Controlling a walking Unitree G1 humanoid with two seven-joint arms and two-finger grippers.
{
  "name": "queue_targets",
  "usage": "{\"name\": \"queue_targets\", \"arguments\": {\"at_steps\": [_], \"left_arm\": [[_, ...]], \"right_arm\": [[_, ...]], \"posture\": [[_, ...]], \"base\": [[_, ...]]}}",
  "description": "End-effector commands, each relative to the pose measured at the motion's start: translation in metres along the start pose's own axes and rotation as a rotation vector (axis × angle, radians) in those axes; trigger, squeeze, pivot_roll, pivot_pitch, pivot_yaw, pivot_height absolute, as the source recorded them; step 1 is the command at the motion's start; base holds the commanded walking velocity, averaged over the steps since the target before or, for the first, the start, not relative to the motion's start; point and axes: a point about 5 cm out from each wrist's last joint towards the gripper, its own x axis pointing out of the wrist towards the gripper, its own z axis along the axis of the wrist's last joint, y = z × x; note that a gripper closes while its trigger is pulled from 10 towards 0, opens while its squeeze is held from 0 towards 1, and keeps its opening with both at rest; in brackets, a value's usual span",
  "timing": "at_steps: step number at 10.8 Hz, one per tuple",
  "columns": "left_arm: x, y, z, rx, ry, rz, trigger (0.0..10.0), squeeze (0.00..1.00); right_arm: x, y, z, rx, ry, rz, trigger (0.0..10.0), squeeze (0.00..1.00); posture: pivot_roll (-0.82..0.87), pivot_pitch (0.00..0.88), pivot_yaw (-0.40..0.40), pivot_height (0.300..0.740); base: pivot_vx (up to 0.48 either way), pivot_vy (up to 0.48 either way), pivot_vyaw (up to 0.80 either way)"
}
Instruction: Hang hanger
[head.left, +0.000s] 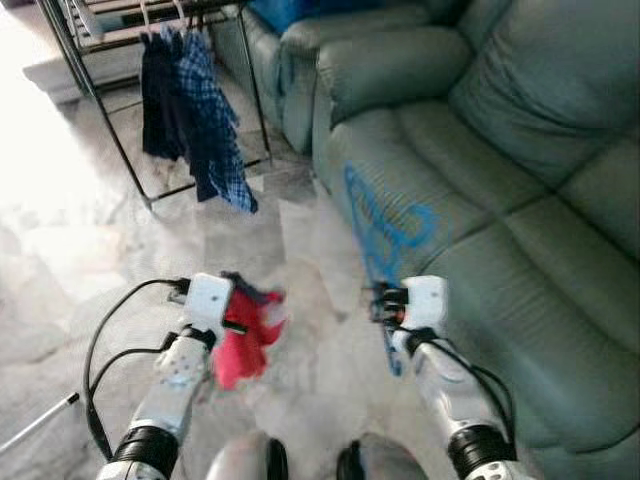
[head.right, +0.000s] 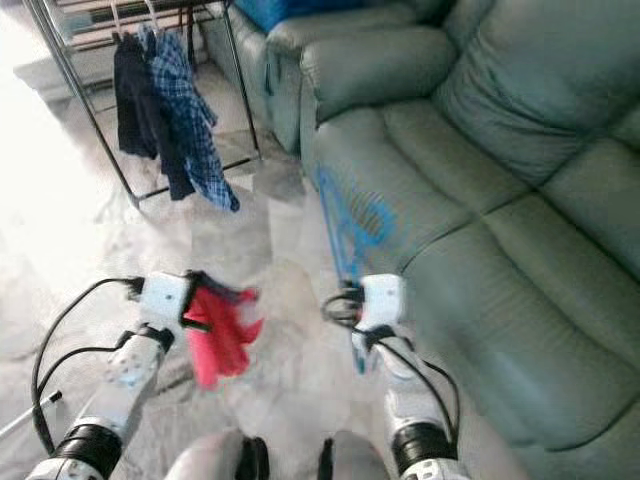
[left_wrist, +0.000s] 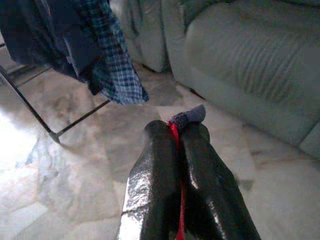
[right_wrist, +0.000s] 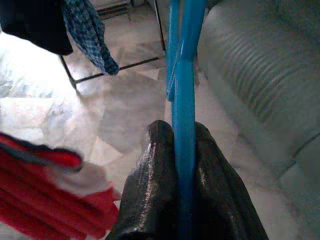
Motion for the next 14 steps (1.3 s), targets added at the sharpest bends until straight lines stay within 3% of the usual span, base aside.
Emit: {"name": "queue_targets", "arguments": {"at_steps": [1, 2, 4, 6, 7, 8, 9, 12, 14], "left_arm": [[0.005, -0.007, 0.012, 0.0, -0.058, -0.026, 10.0, 0.0], [0.005, -0.01, 0.014, -0.01, -0.064, -0.024, 10.0, 0.0], [-0.003, -0.008, 0.003, 0.003, -0.034, 0.015, 10.0, 0.0], [-0.019, 0.007, -0.005, -0.017, -0.018, 0.048, 10.0, 0.0], [-0.02, 0.009, -0.004, -0.013, -0.023, 0.062, 10.0, 0.0], [-0.022, 0.023, 0.005, -0.003, -0.069, 0.161, 10.0, 0.0], [-0.021, 0.026, 0.006, -0.009, -0.073, 0.183, 10.0, 0.0], [-0.017, 0.015, 0.002, -0.02, -0.038, 0.101, 10.0, 0.0], [-0.015, 0.016, 0.006, 0.011, -0.041, 0.103, 10.0, 0.0]], "right_arm": [[-0.003, -0.011, 0.008, -0.016, -0.025, -0.009, 10.0, 0.0], [-0.007, -0.012, 0.015, -0.116, -0.028, 0.068, 10.0, 0.0], [-0.014, -0.011, 0.016, -0.199, -0.026, 0.127, 10.0, 0.0], [-0.014, -0.012, 0.011, -0.14, -0.06, 0.012, 10.0, 0.0], [-0.014, -0.013, 0.011, -0.149, -0.062, -0.005, 10.0, 0.0], [-0.022, -0.026, 0.005, -0.132, -0.066, -0.082, 10.0, 0.0], [-0.025, -0.033, 0.003, -0.127, -0.062, -0.115, 10.0, 0.0], [-0.029, -0.047, 0.01, -0.191, -0.056, -0.087, 10.0, 0.0], [-0.026, -0.047, 0.012, -0.183, -0.061, -0.087, 10.0, 0.0]], "posture": [[-0.01, 0.103, -0.03, 0.74], [-0.02, 0.104, -0.016, 0.74], [-0.03, 0.088, -0.016, 0.74], [0.0, 0.047, -0.028, 0.74], [0.02, 0.032, -0.031, 0.74], [0.03, 0.012, -0.036, 0.74], [0.02, 0.002, -0.038, 0.74], [0.0, 0.019, -0.042, 0.74], [0.0, 0.054, -0.035, 0.74]], "base": [[0.24, 0.0, 0.0], [0.285, 0.0, 0.0], [0.0, 0.0, 0.0], [0.0, 0.0, 0.0], [0.0, 0.0, 0.0], [0.0, 0.0, 0.0], [0.0, 0.0, 0.0], [0.0, 0.0, 0.0], [0.0, 0.0, 0.0]]}}
